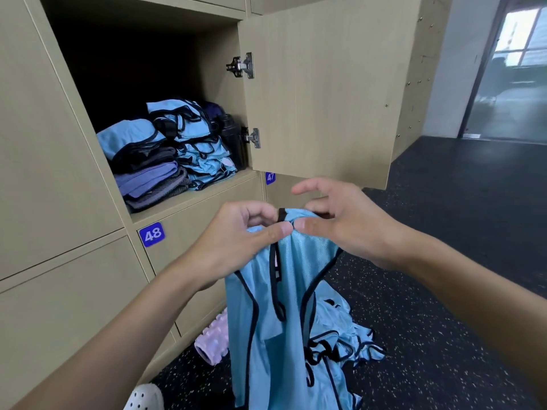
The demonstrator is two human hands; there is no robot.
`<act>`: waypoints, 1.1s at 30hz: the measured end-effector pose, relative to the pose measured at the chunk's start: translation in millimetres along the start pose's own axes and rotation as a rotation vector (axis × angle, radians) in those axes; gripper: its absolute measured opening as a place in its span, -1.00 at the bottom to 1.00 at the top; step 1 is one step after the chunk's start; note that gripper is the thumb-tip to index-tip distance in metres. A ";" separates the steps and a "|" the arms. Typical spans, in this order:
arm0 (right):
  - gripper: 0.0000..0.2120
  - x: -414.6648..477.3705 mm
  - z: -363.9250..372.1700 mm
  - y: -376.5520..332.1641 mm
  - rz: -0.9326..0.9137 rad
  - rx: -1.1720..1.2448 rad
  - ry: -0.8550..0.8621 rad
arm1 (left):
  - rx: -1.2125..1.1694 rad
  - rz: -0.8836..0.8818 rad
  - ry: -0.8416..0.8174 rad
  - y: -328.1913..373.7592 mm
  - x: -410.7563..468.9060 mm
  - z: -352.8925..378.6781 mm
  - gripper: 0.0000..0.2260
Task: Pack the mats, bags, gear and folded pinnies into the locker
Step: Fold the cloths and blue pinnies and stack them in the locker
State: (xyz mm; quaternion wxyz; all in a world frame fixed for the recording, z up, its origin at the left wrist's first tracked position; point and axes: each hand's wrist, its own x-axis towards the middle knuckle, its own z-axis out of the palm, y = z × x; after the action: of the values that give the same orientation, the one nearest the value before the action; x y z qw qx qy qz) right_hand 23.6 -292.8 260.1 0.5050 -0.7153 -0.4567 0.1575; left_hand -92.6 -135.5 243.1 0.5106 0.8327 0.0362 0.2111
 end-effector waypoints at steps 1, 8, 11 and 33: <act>-0.60 -0.1 -1.0 0.6 0.005 -0.009 -0.004 | -0.017 0.000 0.032 -1.4 0.5 -0.2 -0.83; -0.92 -1.6 -9.5 4.8 -0.012 -0.218 0.053 | -0.120 -0.027 0.172 1.2 1.1 -9.7 -0.96; -0.80 -2.0 -11.6 4.4 -0.055 -0.244 0.096 | -0.082 -0.038 0.165 2.2 -0.9 -11.0 -0.93; -0.68 -5.7 -11.6 -8.0 -0.077 -0.259 0.088 | 0.317 0.106 0.189 10.3 -0.9 -27.3 -0.68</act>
State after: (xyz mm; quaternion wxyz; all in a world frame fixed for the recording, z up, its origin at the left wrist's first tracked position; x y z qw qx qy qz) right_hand 24.5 -303.5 270.8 0.4334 -0.7628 -0.4777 0.0463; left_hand -105.6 -117.8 262.4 0.3558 0.8799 0.0729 0.3063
